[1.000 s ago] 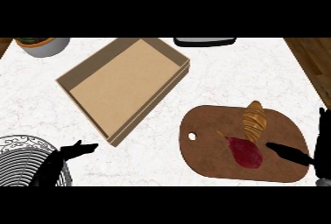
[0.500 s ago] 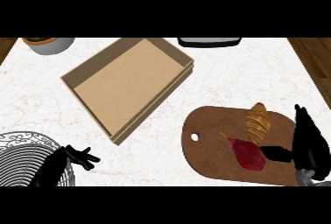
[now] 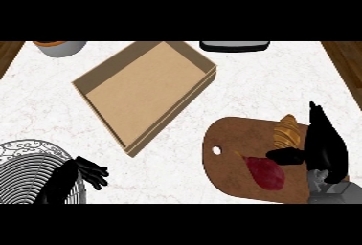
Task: Pick the croissant from the cutting board and place it in the cardboard box
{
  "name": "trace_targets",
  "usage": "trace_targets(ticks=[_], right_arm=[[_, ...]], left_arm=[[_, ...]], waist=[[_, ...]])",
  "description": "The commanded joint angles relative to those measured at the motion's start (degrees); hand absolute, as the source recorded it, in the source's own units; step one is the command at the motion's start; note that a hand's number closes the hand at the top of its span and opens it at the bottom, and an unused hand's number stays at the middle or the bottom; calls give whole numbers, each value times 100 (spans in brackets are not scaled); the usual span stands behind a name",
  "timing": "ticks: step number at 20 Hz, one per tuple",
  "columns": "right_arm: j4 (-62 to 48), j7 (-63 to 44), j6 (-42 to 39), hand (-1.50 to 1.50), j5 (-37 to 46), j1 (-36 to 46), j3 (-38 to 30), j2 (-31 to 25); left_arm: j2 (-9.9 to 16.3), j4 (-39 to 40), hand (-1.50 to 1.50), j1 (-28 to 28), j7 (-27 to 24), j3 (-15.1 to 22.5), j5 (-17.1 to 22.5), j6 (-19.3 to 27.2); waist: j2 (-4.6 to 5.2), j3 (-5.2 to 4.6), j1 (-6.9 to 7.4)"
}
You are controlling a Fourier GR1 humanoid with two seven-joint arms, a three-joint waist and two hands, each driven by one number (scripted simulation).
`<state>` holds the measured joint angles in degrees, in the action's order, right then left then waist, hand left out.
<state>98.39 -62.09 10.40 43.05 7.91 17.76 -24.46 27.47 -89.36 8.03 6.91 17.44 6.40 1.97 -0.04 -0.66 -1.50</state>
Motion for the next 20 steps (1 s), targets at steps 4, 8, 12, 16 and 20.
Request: trace_targets(ticks=[4,8,12,16,20], right_arm=[[-202,-944,-537,-150,143,351,-77,335],[-573,-946,-529,-150,263,279,-148,554],[-602,-748,-550,-150,363,350,-273,593],[-648,-663,-502,-150,626,375,-275,718],[-903,-606,-635,-150,628,427,-443,838]], left_arm=[[-560,-574,0,-1207,-297,2,28,76],[-469,-631,0,-1006,-428,-36,67,-37],[-632,-483,0,-1230,-308,6,-45,75],[-589,-478,0,-1131,-447,-60,-27,-2],[-611,-481,0,-1094,-483,-57,-8,-98]], waist=[[4,40,-76],[12,47,37],[13,46,-104],[-2,46,-65],[13,52,-28]])
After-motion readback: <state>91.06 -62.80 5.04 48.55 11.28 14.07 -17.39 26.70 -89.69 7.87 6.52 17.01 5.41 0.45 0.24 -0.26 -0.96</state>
